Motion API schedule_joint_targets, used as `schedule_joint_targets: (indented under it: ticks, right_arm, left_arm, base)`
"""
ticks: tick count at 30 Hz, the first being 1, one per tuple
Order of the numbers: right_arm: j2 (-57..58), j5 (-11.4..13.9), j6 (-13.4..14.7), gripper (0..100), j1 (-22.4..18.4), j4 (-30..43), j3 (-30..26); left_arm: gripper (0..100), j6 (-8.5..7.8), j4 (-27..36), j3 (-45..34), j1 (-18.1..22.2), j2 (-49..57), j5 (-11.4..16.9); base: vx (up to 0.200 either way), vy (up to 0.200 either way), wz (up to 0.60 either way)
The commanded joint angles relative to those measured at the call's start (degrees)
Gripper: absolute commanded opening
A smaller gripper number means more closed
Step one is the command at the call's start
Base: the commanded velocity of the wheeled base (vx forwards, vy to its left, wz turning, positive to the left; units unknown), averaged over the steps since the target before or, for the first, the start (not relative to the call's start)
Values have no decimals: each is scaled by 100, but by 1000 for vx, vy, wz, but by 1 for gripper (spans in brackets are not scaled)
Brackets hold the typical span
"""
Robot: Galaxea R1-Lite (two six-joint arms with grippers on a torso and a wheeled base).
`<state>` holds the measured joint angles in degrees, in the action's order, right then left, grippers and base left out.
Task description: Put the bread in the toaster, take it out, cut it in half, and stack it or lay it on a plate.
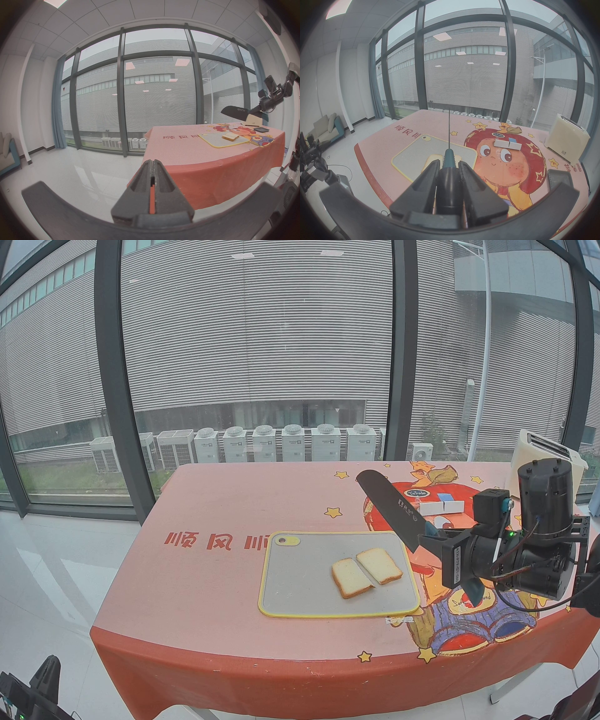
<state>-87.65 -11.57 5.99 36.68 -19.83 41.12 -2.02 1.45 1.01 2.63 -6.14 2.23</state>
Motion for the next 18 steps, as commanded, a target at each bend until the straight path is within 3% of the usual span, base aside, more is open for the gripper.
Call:
schedule_joint_targets:
  ticks: [1, 7, 8, 18]
  right_arm:
    - [196, -3, -1, 0, -117, 23, 1]
    - [196, -3, -1, 0, -170, 6, 1]
    - [196, -3, -1, 0, -170, 6, 1]
    - [319, -21, -1, 0, -161, -12, -227]
  left_arm:
    - [0, 35, -92, -84, -448, 96, 58]
    - [0, 35, -110, -92, -351, 368, 58]
    - [100, 35, -110, -92, -351, 368, 58]
    - [100, 53, -136, -101, -325, 386, 41]
  base:
    - [0, 0, 0]
    - [0, 0, 0]
    - [0, 0, 0]
    - [0, 0, 0]
